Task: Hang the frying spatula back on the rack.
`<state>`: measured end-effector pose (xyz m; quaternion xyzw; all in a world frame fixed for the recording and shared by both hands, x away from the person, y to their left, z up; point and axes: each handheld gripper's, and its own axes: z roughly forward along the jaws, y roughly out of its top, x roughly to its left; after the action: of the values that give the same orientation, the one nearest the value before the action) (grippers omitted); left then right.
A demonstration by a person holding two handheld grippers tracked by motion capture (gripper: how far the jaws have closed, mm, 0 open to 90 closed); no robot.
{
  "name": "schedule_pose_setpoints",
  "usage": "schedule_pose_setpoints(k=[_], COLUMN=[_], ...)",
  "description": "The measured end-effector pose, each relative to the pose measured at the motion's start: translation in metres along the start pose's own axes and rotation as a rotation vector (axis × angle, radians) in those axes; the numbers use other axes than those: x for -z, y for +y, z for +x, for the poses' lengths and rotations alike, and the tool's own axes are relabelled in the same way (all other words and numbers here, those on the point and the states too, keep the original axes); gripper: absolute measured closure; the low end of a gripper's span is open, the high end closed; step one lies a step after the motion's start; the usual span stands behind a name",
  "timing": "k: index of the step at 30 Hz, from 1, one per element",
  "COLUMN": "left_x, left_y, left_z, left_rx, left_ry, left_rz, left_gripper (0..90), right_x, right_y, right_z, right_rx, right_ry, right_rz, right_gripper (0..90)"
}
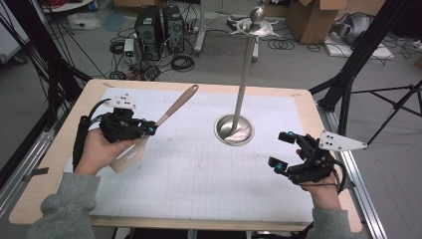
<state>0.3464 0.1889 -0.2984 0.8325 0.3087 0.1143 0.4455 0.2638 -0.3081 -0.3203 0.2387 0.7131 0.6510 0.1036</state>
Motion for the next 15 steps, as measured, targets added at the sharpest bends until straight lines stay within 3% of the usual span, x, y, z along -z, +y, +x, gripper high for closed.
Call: schedule_pose_setpoints(k=[15], left_x=[0.010], left_y=[0.032], left_z=[-0.002], left_rx=[0.009], left_ry=[-0.044], left_rz=[-0.054], left_gripper=[77.7], right_x=[0.003], right_y=[0.000], right_z=[-0.001], right_rx=[-0.002], right_ry=[-0.004], right_rz=[-0.017], right_gripper=[4.8])
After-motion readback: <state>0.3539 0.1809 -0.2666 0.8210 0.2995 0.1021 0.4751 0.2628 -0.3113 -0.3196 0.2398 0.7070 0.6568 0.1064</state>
